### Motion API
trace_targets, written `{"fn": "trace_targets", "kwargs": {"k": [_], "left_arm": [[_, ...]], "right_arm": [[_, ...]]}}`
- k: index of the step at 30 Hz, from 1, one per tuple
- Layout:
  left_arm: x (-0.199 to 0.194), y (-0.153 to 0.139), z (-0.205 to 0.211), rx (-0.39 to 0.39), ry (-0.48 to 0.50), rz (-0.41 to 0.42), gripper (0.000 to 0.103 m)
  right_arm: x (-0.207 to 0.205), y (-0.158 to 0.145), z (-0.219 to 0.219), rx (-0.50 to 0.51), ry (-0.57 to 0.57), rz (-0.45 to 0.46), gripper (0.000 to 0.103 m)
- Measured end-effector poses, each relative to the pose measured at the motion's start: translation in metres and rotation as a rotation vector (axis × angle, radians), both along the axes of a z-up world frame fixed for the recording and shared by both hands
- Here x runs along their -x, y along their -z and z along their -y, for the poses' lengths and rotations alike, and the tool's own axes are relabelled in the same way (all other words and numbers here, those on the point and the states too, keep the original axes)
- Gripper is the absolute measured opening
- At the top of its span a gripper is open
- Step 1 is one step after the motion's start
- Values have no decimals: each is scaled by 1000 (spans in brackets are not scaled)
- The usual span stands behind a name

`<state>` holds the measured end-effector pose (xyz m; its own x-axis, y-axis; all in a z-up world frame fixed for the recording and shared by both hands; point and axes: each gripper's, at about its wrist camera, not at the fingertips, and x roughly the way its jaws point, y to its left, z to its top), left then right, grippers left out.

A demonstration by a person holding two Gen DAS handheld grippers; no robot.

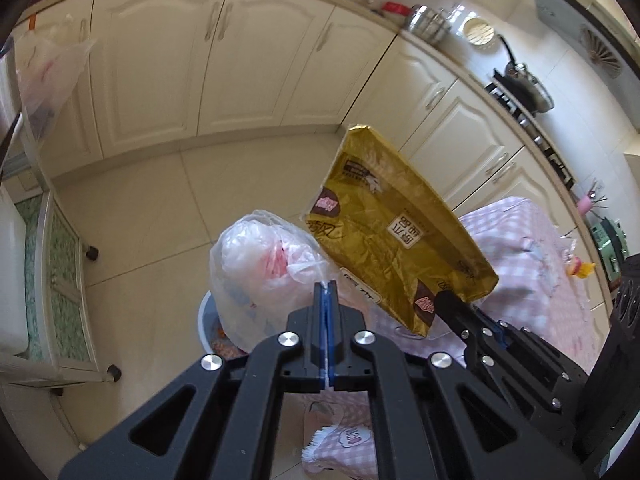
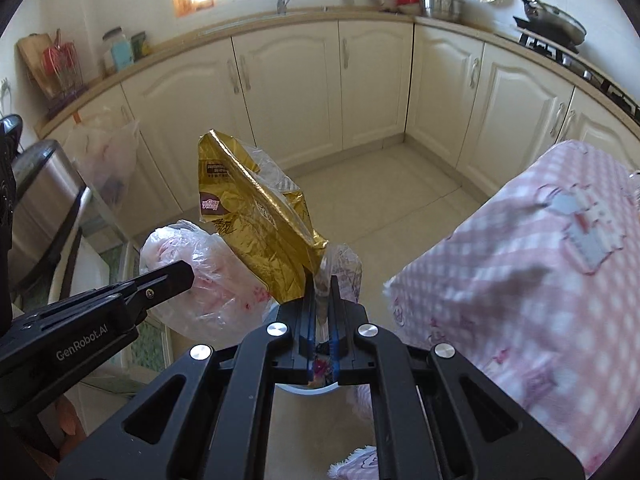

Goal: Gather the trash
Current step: 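Carry both bags over the blue bin and open both tools to drop them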

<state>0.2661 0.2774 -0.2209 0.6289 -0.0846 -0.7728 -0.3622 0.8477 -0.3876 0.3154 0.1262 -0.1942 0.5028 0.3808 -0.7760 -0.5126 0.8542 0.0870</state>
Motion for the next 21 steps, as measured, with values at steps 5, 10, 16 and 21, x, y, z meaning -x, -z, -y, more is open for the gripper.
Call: {"fn": "trace_targets", "kwargs": {"k": [5, 10, 16, 21], "left_arm": [[-24, 35, -10, 29, 3, -55, 1], [-45, 61, -16, 80, 29, -86, 6], [-57, 77, -19, 95, 16, -111, 44], [-57, 78, -14, 74, 14, -126, 46]], "right_arm": [[-17, 27, -13, 36, 12, -30, 4], [-29, 45, -11, 46, 39, -50, 4], [-39, 59, -12, 56, 55, -74, 4], [-40, 65, -16, 58, 46, -92, 4]]}}
